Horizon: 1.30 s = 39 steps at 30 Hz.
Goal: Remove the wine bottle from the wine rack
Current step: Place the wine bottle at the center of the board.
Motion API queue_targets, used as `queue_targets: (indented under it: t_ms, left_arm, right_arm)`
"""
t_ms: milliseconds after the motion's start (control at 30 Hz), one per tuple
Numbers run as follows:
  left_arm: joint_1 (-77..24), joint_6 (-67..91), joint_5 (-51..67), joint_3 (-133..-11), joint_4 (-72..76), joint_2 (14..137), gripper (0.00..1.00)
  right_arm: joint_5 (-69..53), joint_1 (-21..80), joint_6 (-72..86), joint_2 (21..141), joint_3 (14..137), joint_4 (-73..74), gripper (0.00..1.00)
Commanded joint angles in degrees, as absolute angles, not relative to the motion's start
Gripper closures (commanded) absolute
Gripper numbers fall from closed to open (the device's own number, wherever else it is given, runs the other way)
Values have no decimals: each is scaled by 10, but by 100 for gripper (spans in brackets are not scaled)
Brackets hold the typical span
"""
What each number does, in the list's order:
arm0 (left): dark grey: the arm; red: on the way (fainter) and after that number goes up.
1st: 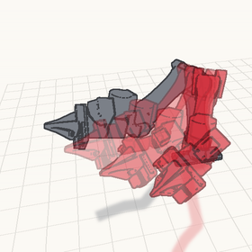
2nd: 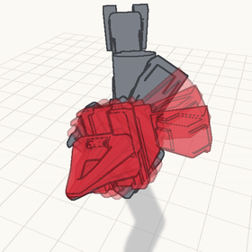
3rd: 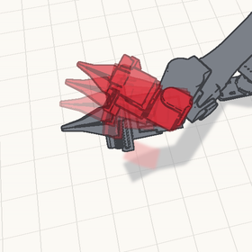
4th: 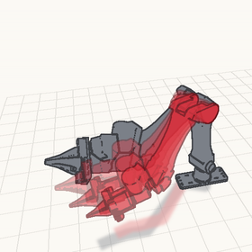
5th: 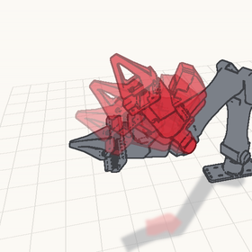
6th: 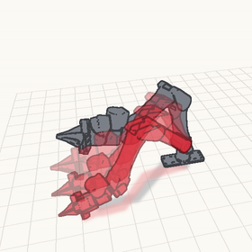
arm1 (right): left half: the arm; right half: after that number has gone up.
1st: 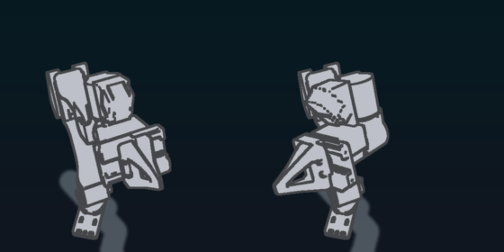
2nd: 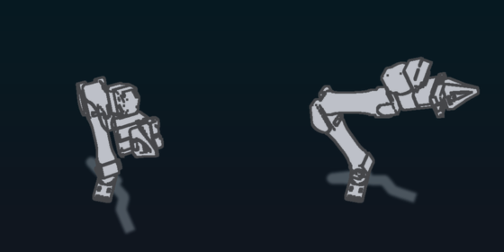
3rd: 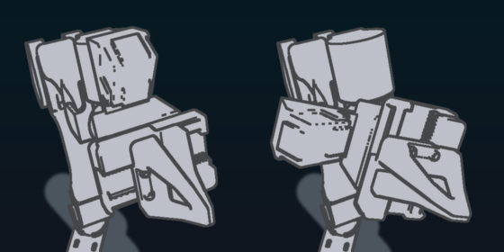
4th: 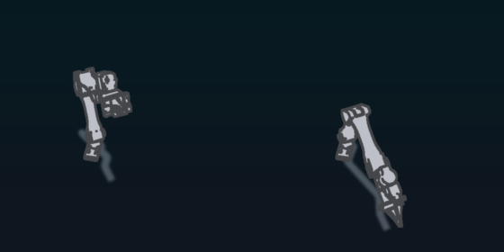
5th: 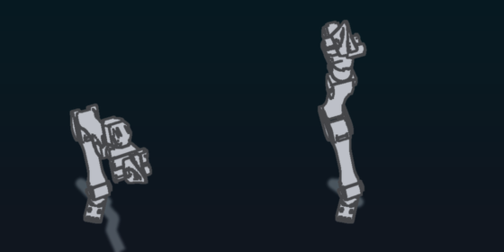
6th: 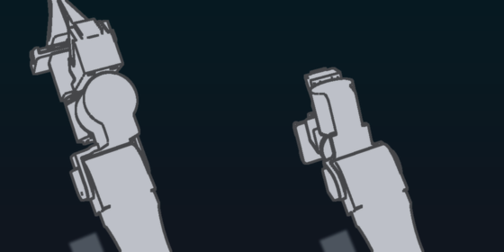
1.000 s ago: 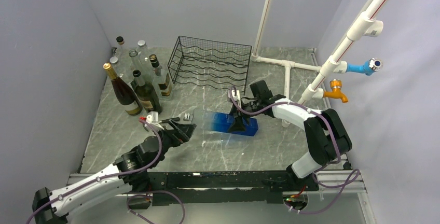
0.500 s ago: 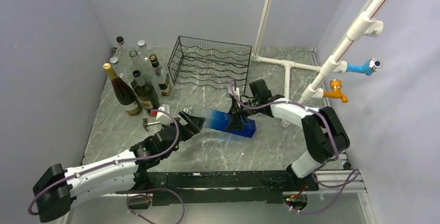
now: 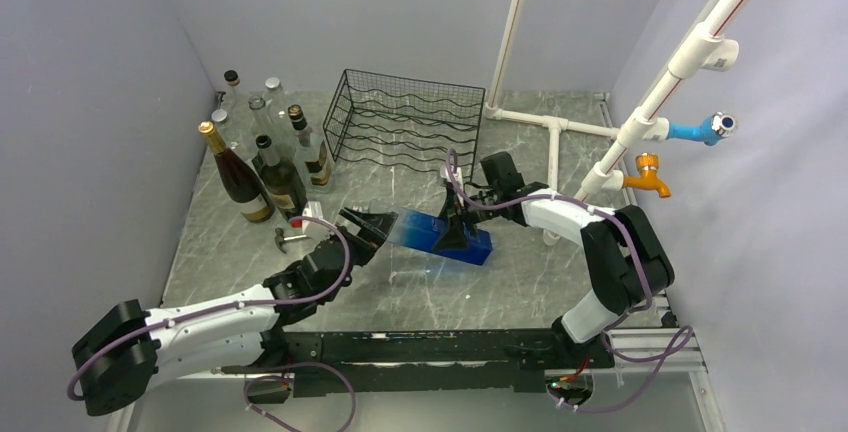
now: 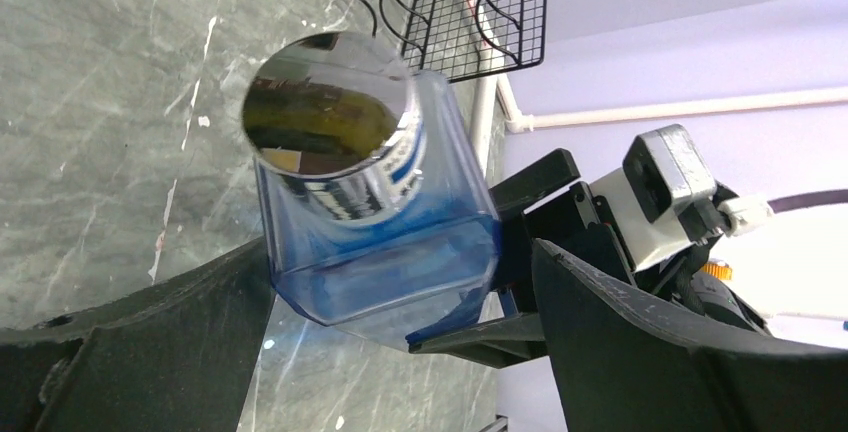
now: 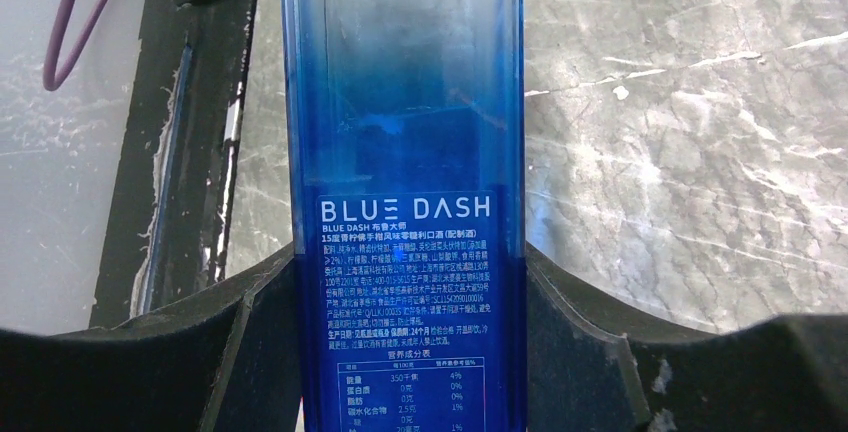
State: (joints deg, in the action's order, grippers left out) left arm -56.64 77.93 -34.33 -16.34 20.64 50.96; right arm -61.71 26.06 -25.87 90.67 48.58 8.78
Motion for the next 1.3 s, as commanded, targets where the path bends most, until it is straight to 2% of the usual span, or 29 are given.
queue_targets:
  t_ms: [0, 133, 300, 600, 667, 700, 767, 800, 1100, 1267]
  left_arm:
    - [-565, 863, -361, -178, 244, 535, 1]
    - [-565, 897, -364, -188, 251, 556, 3]
    - [-565, 933, -363, -191, 270, 581, 14]
    - [-565, 960, -380, -189, 313, 602, 48]
    - [-565, 965, -389, -189, 316, 602, 61]
    - [-565, 966, -395, -188, 320, 602, 76]
    - [-565, 954, -403, -185, 345, 603, 98]
    - [-565, 945, -408, -182, 361, 603, 100]
    - [-565, 761, -395, -199, 429, 583, 100]
    - [-565, 716, -388, -194, 468, 581, 100]
  right_arm:
    - [-694, 261, -246, 881, 504, 24, 100]
    - [-694, 263, -249, 877, 501, 21, 100]
    - [-693, 264, -252, 875, 498, 19, 100]
    - [-694, 268, -268, 875, 499, 31, 100]
    - [-694, 270, -276, 874, 500, 38, 94]
    - [-694, 271, -285, 874, 500, 44, 91]
    - [-694, 273, -297, 875, 502, 56, 83]
    - [-693, 274, -306, 875, 503, 64, 80]
    - [-686, 282, -369, 881, 516, 124, 34]
    - [-688, 283, -386, 874, 514, 137, 22]
